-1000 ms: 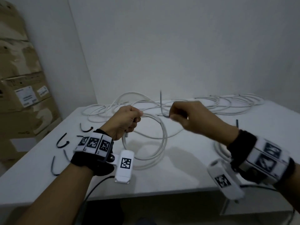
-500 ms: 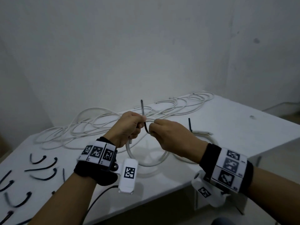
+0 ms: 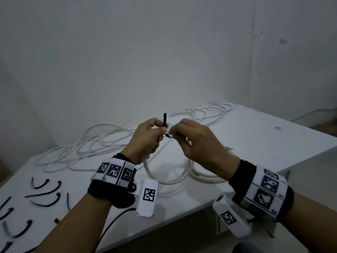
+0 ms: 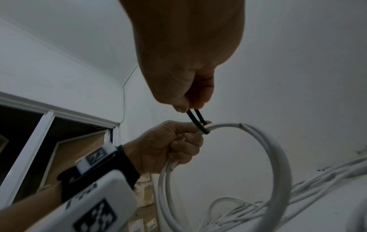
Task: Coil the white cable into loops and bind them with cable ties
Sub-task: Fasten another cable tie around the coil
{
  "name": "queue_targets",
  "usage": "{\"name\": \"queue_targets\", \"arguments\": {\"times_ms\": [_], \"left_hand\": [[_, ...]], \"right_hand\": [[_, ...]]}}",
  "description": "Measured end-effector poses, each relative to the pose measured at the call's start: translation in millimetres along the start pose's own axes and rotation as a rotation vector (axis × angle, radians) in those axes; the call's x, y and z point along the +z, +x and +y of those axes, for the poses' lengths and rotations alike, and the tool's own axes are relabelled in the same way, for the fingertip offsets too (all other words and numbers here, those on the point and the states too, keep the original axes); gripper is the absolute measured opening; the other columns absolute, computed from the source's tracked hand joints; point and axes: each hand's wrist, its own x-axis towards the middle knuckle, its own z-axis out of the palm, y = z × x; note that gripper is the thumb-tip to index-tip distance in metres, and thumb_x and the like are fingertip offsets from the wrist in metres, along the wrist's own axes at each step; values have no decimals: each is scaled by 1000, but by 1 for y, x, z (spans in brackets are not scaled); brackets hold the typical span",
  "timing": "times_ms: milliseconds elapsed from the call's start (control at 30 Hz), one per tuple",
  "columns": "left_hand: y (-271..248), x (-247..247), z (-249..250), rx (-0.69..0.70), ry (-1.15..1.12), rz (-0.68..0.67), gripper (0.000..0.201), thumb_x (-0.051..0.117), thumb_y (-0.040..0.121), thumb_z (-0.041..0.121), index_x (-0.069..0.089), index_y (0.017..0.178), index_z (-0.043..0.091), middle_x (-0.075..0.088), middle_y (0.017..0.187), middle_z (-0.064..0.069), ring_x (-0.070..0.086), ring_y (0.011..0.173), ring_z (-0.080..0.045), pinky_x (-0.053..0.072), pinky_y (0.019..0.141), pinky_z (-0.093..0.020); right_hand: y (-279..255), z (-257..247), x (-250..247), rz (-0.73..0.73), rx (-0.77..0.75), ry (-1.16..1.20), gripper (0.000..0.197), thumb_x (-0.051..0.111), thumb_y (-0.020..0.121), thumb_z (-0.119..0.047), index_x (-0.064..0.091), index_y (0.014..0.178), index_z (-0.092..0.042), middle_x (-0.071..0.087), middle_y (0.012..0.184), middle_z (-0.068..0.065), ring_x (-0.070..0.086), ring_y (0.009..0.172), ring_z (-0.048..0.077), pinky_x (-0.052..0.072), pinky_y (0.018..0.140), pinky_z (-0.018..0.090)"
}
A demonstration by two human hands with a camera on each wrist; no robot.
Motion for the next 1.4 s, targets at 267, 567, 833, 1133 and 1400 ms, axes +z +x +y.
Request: {"name": "queue_targets", "arguments": {"times_ms": [267, 567, 833, 1133, 1400], "left_hand": [[-7, 17, 0, 293, 343, 146, 14, 58, 92, 15, 57, 80, 9, 50, 48, 8, 29, 36, -6, 27, 38, -16], [-10, 19, -1, 419, 604, 253, 12, 47, 95, 12, 58, 90, 10, 47, 55, 4, 39, 46, -9, 30, 45, -18], [-15, 16, -4, 449, 722, 240, 12, 46, 94, 7, 57, 90, 9, 46, 55, 6, 41, 50, -9, 31, 49, -20], [-15, 20, -7, 384, 702, 244, 13, 45, 94, 9, 57, 89, 8, 53, 64, 0, 42, 52, -11, 31, 47, -23], [-13, 19, -4, 381, 671, 264, 13, 44, 94, 8, 56, 90, 6, 50, 57, 0, 42, 50, -14, 32, 46, -20]], "right_hand": [[13, -9, 0, 253, 554, 539, 18, 71, 79, -6, 61, 92, -13, 65, 79, -1, 61, 70, 9, 49, 66, 13], [7, -8, 8, 320, 585, 552, 18, 68, 80, -3, 70, 93, -15, 66, 76, -10, 58, 66, 2, 46, 65, 12], [5, -3, 7, 240, 623, 529, 15, 70, 79, -3, 73, 91, -12, 65, 69, -10, 56, 62, -1, 44, 62, 10], [11, -2, 1, 117, 601, 507, 16, 69, 79, -1, 72, 90, -12, 67, 73, -5, 58, 62, -1, 44, 62, 9], [2, 0, 1, 108, 623, 517, 16, 69, 78, 0, 73, 90, -12, 69, 75, 1, 61, 66, 4, 47, 64, 12]]}}
